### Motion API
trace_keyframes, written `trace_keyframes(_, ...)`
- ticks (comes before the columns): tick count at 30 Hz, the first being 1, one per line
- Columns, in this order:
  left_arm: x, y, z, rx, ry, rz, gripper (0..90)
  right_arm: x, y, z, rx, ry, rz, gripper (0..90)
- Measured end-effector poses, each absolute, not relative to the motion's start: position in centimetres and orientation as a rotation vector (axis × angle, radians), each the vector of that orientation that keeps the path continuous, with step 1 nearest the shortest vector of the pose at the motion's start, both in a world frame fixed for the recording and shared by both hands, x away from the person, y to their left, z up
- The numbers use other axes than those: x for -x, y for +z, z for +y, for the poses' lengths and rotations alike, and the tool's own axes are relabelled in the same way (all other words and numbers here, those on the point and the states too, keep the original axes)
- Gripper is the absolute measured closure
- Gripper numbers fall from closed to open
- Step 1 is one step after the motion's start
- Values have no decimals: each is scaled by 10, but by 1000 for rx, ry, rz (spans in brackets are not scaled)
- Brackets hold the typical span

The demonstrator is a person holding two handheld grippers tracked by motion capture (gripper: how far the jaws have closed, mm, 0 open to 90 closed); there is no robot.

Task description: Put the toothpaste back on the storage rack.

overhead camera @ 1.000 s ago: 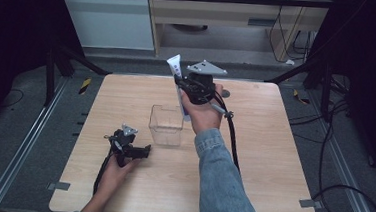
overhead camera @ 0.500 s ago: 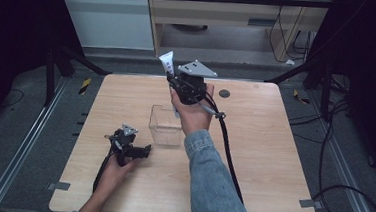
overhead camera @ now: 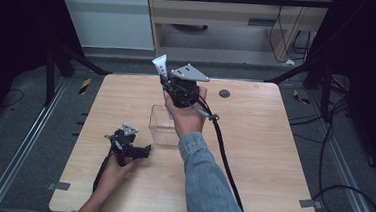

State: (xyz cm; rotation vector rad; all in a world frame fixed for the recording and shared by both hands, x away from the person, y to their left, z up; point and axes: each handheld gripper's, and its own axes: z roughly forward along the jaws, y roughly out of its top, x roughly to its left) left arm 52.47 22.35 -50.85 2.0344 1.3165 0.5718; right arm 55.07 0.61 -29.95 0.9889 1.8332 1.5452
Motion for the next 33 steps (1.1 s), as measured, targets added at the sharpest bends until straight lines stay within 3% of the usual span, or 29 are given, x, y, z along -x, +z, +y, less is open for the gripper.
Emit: trace_keyframes(33,-525,-508,223,-2039,570,1309,0,-556,-340,26,-923,1518,1891,789)
